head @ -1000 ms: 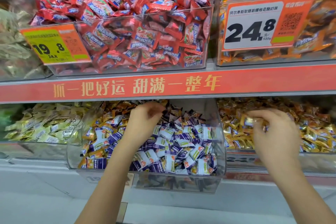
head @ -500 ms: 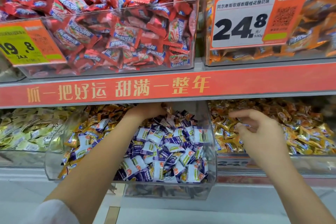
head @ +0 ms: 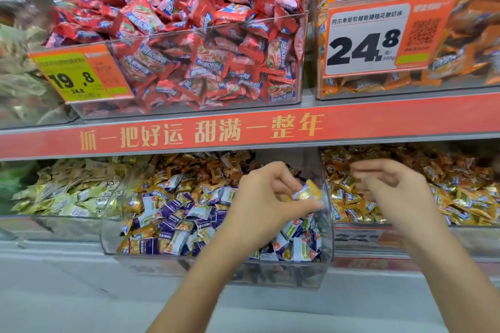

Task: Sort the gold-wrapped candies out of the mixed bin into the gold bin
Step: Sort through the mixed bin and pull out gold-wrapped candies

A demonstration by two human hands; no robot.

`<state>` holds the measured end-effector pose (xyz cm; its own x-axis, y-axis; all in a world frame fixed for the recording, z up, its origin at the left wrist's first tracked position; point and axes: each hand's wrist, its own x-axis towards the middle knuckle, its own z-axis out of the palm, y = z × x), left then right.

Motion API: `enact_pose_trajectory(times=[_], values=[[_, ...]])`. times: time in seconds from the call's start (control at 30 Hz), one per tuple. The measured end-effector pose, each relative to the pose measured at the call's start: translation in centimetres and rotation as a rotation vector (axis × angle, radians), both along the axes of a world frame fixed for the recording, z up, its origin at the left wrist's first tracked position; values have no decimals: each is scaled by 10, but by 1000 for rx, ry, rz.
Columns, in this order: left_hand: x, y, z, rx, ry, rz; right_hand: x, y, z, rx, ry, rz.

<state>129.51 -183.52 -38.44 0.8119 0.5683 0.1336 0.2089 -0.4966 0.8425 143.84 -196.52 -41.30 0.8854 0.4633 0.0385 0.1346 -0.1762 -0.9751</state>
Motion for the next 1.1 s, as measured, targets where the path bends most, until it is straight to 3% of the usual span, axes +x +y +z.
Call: enact_pose_trajectory(times=[0.1, 0.2, 0.27, 0.33, 0.4, 0.53, 0.67, 0.83, 1.0, 1.1], values=[[29, -22, -8, 113, -145, 42, 2, -2, 1, 19, 85, 16], [65, -33, -21, 436, 27, -14, 7, -5, -3, 38, 91, -18], [77, -38, -28, 508, 95, -25, 12, -10, -6, -9, -41, -81], [67, -34, -28, 488, -10, 19, 13, -13, -6, -111, -261, -114], [41, -19, -31, 489, -15, 77, 11, -12, -8, -135, -359, -112], [-27, 26, -48, 667, 194, 239, -15, 4, 1, -72, -465, -40], [-80, 47, -68, 636, 347, 347, -81, 35, 2, 14, -812, 203], [-90, 53, -76, 654, 207, 328, -90, 133, 10, -246, -577, 502], [-95, 54, -80, 693, 193, 290, -65, 210, 8, -701, -598, 981], [-94, 58, -80, 689, 189, 278, -64, 231, -7, -733, -578, 993]])
